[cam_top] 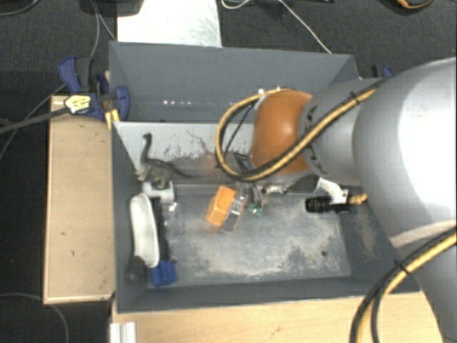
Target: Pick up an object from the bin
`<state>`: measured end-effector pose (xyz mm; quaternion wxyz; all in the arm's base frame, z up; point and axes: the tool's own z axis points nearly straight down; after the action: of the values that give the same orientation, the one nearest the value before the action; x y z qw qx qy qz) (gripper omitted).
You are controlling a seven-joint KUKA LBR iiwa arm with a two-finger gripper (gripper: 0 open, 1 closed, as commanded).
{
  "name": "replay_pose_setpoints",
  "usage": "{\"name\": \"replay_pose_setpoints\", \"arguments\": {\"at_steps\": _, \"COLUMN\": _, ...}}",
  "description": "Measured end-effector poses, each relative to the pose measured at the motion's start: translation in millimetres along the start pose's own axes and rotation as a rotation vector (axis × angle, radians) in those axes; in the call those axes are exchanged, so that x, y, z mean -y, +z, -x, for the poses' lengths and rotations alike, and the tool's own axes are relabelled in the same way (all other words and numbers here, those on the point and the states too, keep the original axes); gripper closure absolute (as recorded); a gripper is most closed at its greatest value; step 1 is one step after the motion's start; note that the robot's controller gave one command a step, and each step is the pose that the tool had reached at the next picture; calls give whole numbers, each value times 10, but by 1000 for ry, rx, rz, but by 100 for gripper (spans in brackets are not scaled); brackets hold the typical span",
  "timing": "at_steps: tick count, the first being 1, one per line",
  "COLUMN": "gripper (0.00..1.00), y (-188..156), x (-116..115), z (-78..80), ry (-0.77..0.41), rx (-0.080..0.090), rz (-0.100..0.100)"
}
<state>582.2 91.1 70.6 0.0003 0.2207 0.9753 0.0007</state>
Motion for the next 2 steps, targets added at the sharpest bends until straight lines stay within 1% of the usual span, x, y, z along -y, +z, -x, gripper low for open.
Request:
{"name": "replay_pose_setpoints", "arguments": {"at_steps": 1, "gripper": 0, "y": 2, "x": 13, "z": -30, "ry": -22, "rx": -4, "rz": -2}}
{"name": "replay_pose_setpoints", "arguments": {"at_steps": 2, "gripper": 0, "y": 1, "x": -48, "z": -48, "ry": 9, "rx": 0, "rz": 0}}
